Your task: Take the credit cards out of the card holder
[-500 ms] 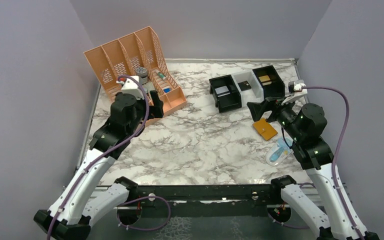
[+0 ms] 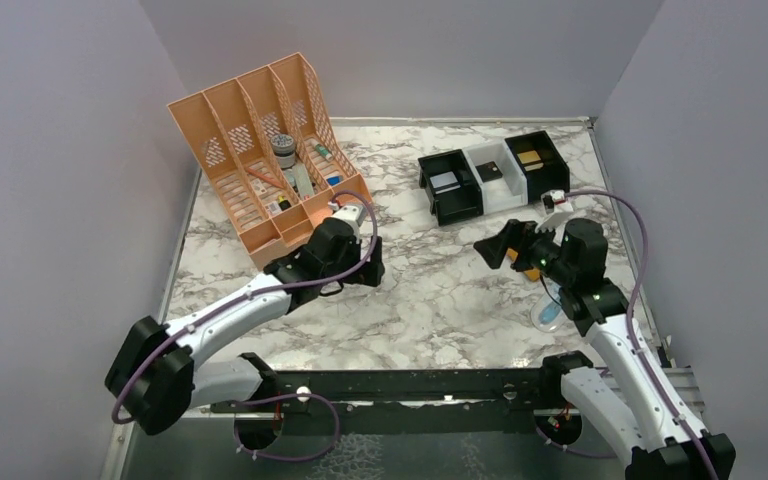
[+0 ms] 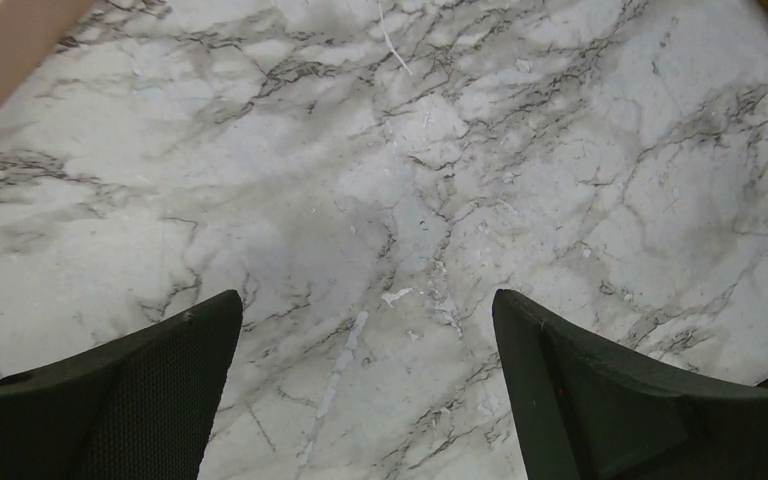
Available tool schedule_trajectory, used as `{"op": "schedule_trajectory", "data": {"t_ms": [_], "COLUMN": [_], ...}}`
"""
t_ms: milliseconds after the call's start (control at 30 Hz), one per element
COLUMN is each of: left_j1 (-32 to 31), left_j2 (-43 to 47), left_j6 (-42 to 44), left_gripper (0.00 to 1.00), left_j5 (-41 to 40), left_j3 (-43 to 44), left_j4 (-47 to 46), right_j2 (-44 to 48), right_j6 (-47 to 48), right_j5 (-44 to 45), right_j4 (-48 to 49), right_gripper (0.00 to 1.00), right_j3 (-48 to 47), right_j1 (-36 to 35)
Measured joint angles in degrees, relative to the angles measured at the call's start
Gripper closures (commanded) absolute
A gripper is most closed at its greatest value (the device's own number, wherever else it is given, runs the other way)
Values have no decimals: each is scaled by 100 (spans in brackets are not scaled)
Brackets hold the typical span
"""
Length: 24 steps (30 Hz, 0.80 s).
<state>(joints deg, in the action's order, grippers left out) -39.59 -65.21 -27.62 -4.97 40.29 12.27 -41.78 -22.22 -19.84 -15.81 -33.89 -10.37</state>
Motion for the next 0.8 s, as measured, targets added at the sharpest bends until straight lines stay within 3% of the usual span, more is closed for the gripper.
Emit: {"op": "schedule_trajectory", "data": {"t_ms": [333, 533, 800], "left_j1": [-98, 507, 1451], "left_j2": [-1620, -2612, -3169], "left_j6": [-81, 76, 264], "left_gripper": [1, 1, 1], "left_j5": [31, 31, 76], "left_j3": [20, 586, 1058], "left_j4": [-1064, -1526, -1714], "right_j2": [-527, -817, -1204], "right_j6": [-260, -245, -105], "right_j5": [-254, -240, -188], "right_j4": [413, 514, 544], "right_gripper": [1, 1, 1], "right_j3": [494, 494, 391], "right_j1": [42, 72, 74]}}
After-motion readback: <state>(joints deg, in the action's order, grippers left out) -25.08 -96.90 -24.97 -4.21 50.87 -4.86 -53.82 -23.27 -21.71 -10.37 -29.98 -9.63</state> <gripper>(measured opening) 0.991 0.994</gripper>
